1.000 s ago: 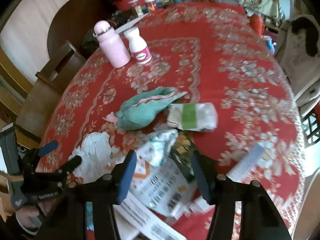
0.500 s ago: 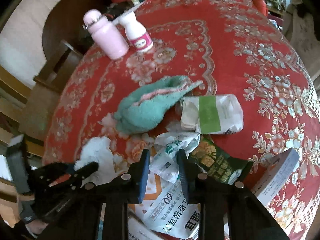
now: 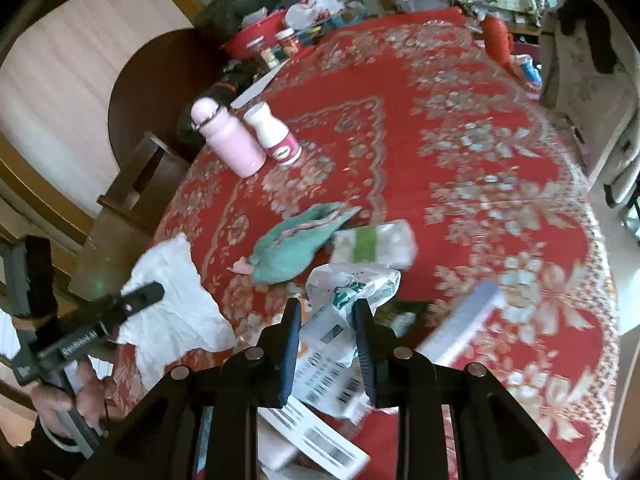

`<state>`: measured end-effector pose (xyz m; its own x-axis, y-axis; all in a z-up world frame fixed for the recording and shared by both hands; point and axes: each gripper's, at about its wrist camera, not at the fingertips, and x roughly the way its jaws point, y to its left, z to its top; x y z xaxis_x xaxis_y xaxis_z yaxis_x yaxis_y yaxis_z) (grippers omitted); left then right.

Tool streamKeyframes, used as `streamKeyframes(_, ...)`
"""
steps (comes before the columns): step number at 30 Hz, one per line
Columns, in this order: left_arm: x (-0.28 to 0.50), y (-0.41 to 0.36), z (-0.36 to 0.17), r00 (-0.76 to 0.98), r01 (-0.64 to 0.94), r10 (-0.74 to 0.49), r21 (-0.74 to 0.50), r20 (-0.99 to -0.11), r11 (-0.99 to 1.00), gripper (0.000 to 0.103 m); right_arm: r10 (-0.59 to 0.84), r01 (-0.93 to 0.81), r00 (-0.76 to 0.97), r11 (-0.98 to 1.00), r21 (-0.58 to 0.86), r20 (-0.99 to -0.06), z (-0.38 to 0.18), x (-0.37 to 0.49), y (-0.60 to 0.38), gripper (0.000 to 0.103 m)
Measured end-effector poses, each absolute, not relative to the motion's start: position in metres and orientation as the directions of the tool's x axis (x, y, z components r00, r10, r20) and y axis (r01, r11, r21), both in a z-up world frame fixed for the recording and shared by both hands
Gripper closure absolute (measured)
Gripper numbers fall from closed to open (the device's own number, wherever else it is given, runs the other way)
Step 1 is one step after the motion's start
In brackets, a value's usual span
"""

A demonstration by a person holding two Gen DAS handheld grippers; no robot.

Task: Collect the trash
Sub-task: 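Carry the white tissue to the beige bucket and open the left gripper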

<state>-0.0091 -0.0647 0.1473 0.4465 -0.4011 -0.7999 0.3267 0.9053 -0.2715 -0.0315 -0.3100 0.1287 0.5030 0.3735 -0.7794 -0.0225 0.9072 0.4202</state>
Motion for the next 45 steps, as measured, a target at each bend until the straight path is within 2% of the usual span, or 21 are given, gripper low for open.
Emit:
streamKeyframes(6,-0.035,-0.140,0.178,0.436,0.392,-0.461,-0.298,-0.773,0.870,0.092,0.338,0.004,0.544,0.914,0.405,-0.768,0.147,-0.065,-0.374,0.078)
streamKeyframes(14,-0.069,-0.266,0.205,0.356,0.530,-0.568,-0.340,-0.742,0.777,0.091,0.204,0.143,0.572,0.929,0.341,-0.795,0.156,-0.126,-0.497,0.078)
streamKeyframes(23,-0.107,-0.412,0.183,0.198,0.644,-0.623,-0.378,-0.757,0.665,0.091,0.093,0.378,0.522,0.866,0.328,-0.848,0.123,-0.193,-0.625,0.078)
streamKeyframes(33,-0.133,-0.509,0.135,0.097,0.618,-0.622,-0.443,-0.777,0.650,0.090,0.088,0.483,0.438,0.816,0.317,-0.895,0.084,-0.231,-0.690,0.077)
streamKeyframes(35,-0.133,-0.520,0.124,0.075,0.595,-0.621,-0.465,-0.780,0.656,0.087,0.087,0.496,0.415,0.813,0.306,-0.906,0.080,-0.233,-0.696,0.070)
streamKeyframes(37,-0.133,-0.525,0.115,0.070,0.577,-0.613,-0.469,-0.787,0.669,0.070,0.085,0.507,0.404,0.808,0.300,-0.911,0.078,-0.235,-0.702,0.042)
streamKeyframes(40,-0.134,-0.526,0.114,0.070,0.553,-0.621,-0.488,-0.781,0.675,0.056,0.069,0.506,0.418,0.810,0.295,-0.906,0.079,-0.240,-0.709,0.038)
streamKeyframes(45,-0.133,-0.523,0.118,0.094,0.550,-0.602,-0.462,-0.793,0.696,0.055,0.088,0.511,0.408,0.803,0.307,-0.909,0.074,-0.244,-0.720,0.038)
